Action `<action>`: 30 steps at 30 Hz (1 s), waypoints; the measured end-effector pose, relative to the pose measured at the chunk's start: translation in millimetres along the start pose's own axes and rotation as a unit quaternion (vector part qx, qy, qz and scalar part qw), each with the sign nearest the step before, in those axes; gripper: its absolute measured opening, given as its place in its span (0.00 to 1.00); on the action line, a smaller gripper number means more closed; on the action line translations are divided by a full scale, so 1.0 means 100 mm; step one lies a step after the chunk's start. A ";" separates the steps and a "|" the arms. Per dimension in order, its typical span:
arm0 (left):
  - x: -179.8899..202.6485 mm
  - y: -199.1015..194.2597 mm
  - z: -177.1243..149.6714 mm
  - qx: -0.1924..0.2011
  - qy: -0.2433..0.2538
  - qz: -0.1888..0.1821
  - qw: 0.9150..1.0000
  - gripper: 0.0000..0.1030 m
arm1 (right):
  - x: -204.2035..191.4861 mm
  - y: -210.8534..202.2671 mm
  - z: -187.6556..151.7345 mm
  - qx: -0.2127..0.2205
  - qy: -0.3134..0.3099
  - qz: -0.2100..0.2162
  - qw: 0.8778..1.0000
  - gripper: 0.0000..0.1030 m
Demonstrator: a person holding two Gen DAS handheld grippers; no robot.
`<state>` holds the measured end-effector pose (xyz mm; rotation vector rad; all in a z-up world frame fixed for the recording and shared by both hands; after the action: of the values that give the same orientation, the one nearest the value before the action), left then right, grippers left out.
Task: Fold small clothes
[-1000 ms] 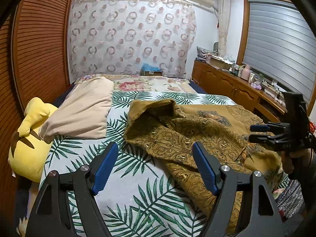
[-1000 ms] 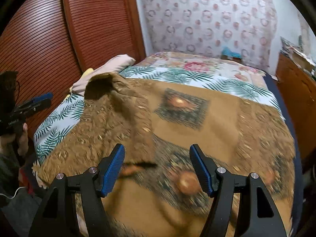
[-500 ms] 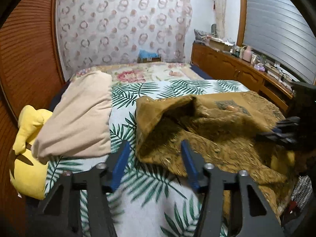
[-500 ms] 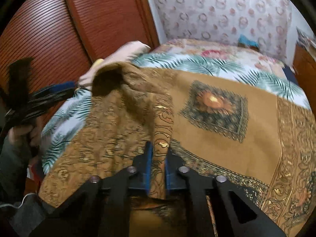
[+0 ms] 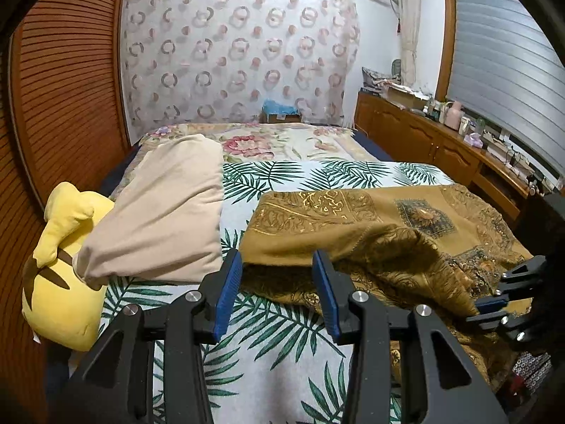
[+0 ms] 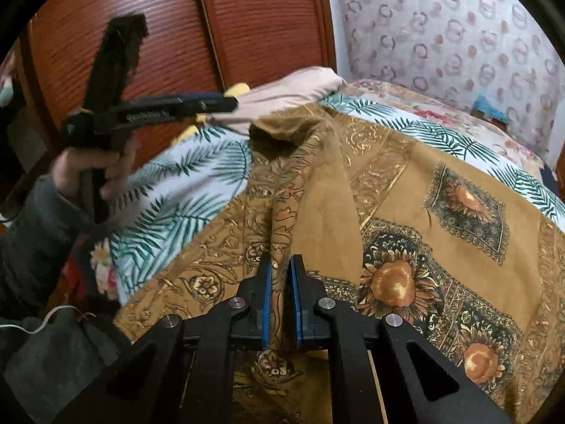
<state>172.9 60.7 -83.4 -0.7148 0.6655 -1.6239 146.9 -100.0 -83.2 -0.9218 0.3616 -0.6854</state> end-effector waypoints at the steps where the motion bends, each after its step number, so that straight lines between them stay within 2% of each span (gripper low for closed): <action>1: 0.00 0.00 0.00 0.000 -0.001 0.000 1.000 0.42 | -0.02 0.04 0.03 -0.002 -0.001 -0.001 1.000 0.28; 4: -0.02 -0.03 -0.01 0.003 -0.006 0.000 1.000 0.42 | -0.05 0.10 0.06 -0.006 -0.004 0.003 1.000 0.55; 5: -0.03 -0.04 -0.02 0.004 -0.006 0.000 1.000 0.42 | -0.07 0.14 0.08 -0.007 -0.007 -0.003 1.000 0.60; 12: 0.01 -0.11 -0.08 0.009 -0.004 -0.004 1.000 0.42 | -0.04 0.28 0.19 -0.026 -0.016 -0.038 0.999 0.60; 13: 0.02 -0.11 -0.08 0.009 -0.003 -0.004 1.000 0.42 | -0.02 0.28 0.20 -0.028 -0.012 -0.034 0.999 0.56; 14: 0.04 -0.12 -0.09 0.011 -0.002 -0.004 1.000 0.42 | 0.00 0.30 0.22 -0.028 -0.011 -0.032 0.999 0.39; 15: 0.06 -0.14 -0.10 0.012 -0.001 -0.004 1.000 0.42 | 0.02 0.32 0.24 -0.028 -0.011 -0.036 0.999 0.28; 16: 0.07 -0.14 -0.11 0.013 -0.001 -0.004 1.000 0.42 | 0.03 0.32 0.26 -0.026 -0.011 -0.038 0.999 0.08; 17: 0.09 -0.16 -0.11 0.014 -0.001 -0.002 1.000 0.42 | 0.05 0.31 0.27 -0.018 -0.007 -0.033 0.999 0.05; 18: 0.10 -0.17 -0.12 0.016 -0.001 -0.001 1.000 0.43 | 0.08 0.25 0.29 -0.003 0.000 -0.031 1.000 0.04; 19: 0.11 -0.18 -0.11 0.019 -0.002 -0.001 1.000 0.49 | 0.11 0.18 0.30 0.013 0.010 -0.031 0.999 0.03; 22: 0.17 -0.25 -0.10 0.031 -0.001 -0.014 0.999 0.51 | 0.25 -0.07 0.34 0.058 0.045 -0.039 0.997 0.03; 25: 0.23 -0.34 -0.08 0.047 0.000 -0.021 0.999 0.74 | 0.40 -0.35 0.33 0.093 0.070 -0.048 0.992 0.03; 30: 0.38 -0.51 -0.03 0.071 0.005 -0.044 0.997 0.77 | 0.67 -0.79 0.05 0.127 0.111 -0.076 0.983 0.03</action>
<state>133.7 31.5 -43.2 -0.6409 0.5257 -1.7373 168.9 -175.6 -14.9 -0.6356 0.3942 -0.9558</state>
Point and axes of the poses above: each gripper's, at about its wrist camera, not at the fingertips, and y roughly the way its jaws point, x to its right, z to its top, the point moved 7 cm from there along y, roughly the way its jaws point, and after that the axes turned 13 degrees about -x, right-handed, at the moved point
